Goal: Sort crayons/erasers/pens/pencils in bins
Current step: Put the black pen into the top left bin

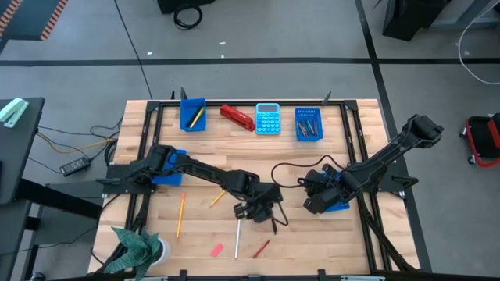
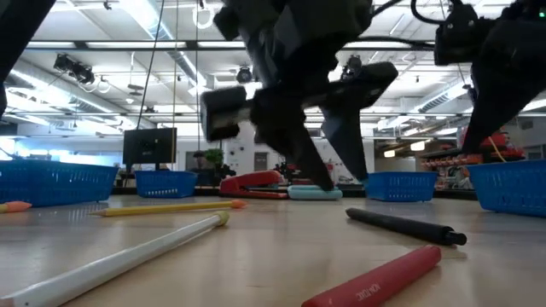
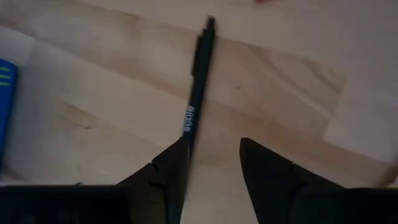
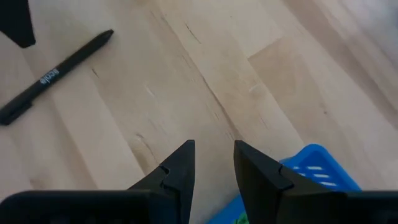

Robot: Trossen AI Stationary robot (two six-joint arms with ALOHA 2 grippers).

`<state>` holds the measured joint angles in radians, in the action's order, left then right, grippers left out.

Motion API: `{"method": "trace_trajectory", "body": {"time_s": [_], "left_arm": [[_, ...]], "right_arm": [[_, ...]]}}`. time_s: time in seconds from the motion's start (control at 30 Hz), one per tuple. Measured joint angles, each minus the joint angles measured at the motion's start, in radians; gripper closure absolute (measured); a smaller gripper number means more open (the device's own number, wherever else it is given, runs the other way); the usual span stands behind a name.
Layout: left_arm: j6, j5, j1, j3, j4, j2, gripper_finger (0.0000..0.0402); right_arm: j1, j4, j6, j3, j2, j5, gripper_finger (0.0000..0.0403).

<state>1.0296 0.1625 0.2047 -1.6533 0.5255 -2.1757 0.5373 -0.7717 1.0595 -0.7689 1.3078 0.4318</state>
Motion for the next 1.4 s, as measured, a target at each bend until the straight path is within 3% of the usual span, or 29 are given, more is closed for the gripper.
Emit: {"method": "trace_trajectory", "body": {"time_s": [0.4, 0.57, 1.2, 1.3, 1.4], "left_arm": [[-0.047, -0.001, -0.003, -0.279, 0.248, -0.145, 0.0261], [-0.016, -0.003, -0.003, -0.336, 0.249, -0.195, 0.0272], [0.027, -0.013, -0.002, -0.316, 0.246, -0.224, 0.0287], [-0.065, -0.021, -0.004, -0.314, 0.223, -0.192, 0.029], [-0.269, -0.027, -0.005, -0.318, 0.176, -0.163, 0.0291]], "right_arm": [[0.033, -0.076, 0.116, -0.069, -0.148, 0.094, 0.0285], [0.083, -0.076, 0.13, -0.069, -0.185, 0.168, 0.0285], [0.113, -0.09, 0.133, -0.068, -0.183, 0.197, 0.0285], [0.113, -0.09, 0.134, -0.068, -0.184, 0.197, 0.0285], [0.114, -0.092, 0.134, -0.068, -0.184, 0.181, 0.0285]]}}
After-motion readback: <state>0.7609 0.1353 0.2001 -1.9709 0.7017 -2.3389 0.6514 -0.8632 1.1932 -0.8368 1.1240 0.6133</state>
